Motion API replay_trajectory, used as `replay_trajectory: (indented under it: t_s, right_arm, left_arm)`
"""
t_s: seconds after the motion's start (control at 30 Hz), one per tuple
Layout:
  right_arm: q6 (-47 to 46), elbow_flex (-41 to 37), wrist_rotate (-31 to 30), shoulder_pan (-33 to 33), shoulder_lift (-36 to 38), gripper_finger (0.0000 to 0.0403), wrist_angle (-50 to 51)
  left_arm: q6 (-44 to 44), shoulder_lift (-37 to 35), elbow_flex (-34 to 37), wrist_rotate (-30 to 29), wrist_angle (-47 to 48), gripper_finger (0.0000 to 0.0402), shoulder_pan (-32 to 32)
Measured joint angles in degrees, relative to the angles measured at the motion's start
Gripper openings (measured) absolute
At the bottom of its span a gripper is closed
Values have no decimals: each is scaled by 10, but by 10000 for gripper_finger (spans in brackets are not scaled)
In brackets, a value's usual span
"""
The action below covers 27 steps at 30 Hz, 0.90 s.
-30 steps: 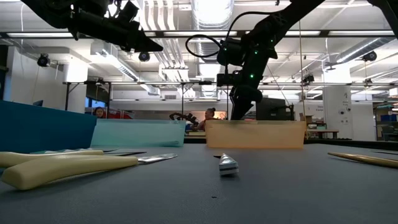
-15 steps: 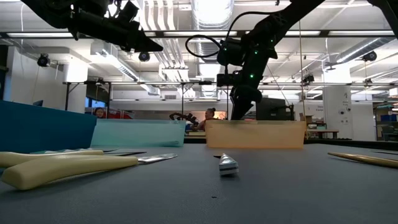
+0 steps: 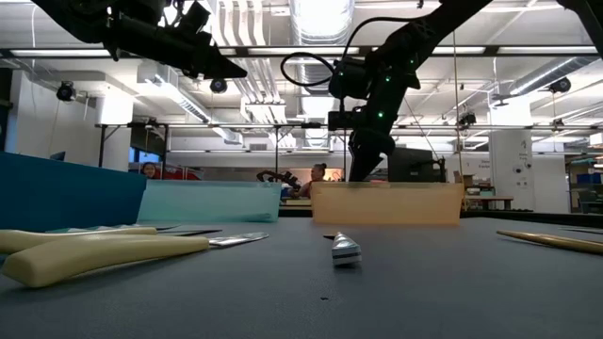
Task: Sort silverware by color (type)
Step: Put the light yellow knife into the blue bin
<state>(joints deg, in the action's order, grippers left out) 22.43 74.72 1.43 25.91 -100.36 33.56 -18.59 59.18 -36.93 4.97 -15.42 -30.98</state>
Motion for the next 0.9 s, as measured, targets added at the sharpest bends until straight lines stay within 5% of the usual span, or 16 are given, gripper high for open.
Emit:
replay_trajectory:
  t_s: [0.9]
  right_arm:
    - [-76,6,-76,13,-6,13,-8]
  left_arm:
    - [77,0,0,0,43,40,0]
